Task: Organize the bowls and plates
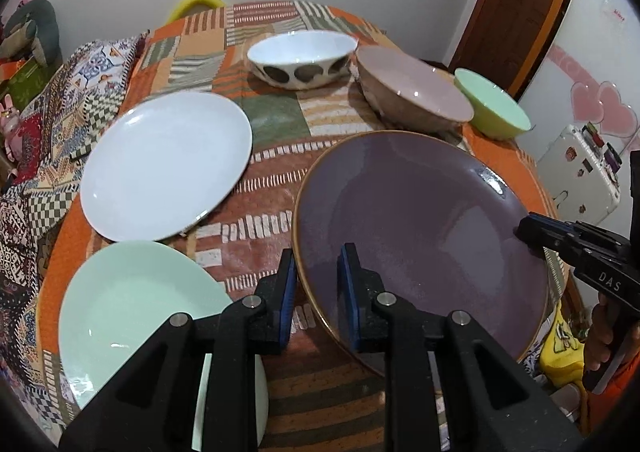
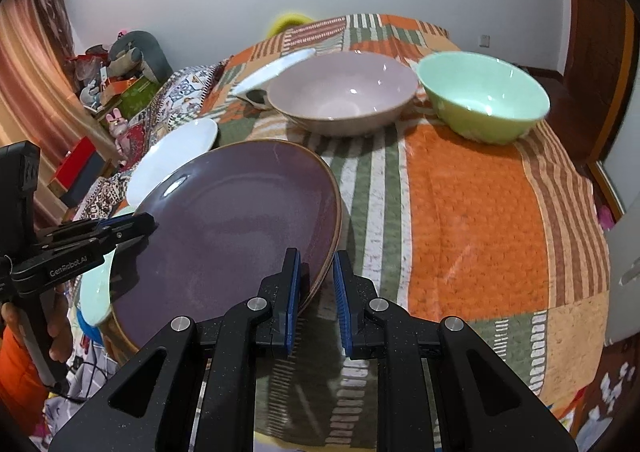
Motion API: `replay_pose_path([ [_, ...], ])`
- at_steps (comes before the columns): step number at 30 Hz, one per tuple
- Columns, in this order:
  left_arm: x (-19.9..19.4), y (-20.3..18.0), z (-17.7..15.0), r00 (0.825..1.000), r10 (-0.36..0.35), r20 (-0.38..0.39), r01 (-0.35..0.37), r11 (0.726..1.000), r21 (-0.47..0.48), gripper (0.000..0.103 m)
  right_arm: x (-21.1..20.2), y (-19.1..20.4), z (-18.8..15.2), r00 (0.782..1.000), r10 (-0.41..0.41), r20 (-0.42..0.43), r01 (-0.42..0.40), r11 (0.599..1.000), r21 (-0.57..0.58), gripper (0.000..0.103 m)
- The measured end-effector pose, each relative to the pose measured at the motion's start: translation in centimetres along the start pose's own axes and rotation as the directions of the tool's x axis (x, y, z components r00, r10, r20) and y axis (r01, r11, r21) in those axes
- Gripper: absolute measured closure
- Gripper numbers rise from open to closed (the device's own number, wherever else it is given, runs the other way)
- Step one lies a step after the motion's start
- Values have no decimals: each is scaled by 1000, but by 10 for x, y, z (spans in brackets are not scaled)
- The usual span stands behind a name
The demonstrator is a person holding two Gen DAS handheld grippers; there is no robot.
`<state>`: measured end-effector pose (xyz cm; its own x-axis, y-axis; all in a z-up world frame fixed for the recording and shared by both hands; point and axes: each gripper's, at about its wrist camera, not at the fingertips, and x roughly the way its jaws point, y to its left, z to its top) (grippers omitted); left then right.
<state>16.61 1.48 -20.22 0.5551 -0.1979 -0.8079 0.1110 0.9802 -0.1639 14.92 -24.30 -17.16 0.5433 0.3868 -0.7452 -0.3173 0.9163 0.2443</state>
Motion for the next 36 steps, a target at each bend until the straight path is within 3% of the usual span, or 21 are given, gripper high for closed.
replay_pose_path([
  [4, 14, 7, -4, 999, 6, -36, -7, 1000, -24, 81, 9, -1, -5, 1000, 14, -22, -14, 1000, 10, 88],
  [14, 18, 5, -10, 999, 40, -8, -40, 999, 15, 75, 18, 1, -8, 999, 30, -31, -30, 999, -11, 87],
  [22, 18, 10, -9, 999, 20, -31, -20, 1000, 12, 76, 16, -1, -3, 998, 36, -51, -36, 999, 13, 87],
  [33, -34, 23, 2, 993, 74, 87, -76, 997, 21, 73, -14, 3, 11, 1000, -2, 23, 2, 1000, -10, 87],
  [35, -49, 29, 6, 989, 86, 119, -88, 996, 8, 68, -18, 9, 16, 999, 11, 38, -10, 1000, -24, 87],
  [36, -57, 33, 7, 986, 94, 136, -95, 995, -2, 61, -20, 13, 18, 999, 19, 44, -18, 999, -32, 87],
])
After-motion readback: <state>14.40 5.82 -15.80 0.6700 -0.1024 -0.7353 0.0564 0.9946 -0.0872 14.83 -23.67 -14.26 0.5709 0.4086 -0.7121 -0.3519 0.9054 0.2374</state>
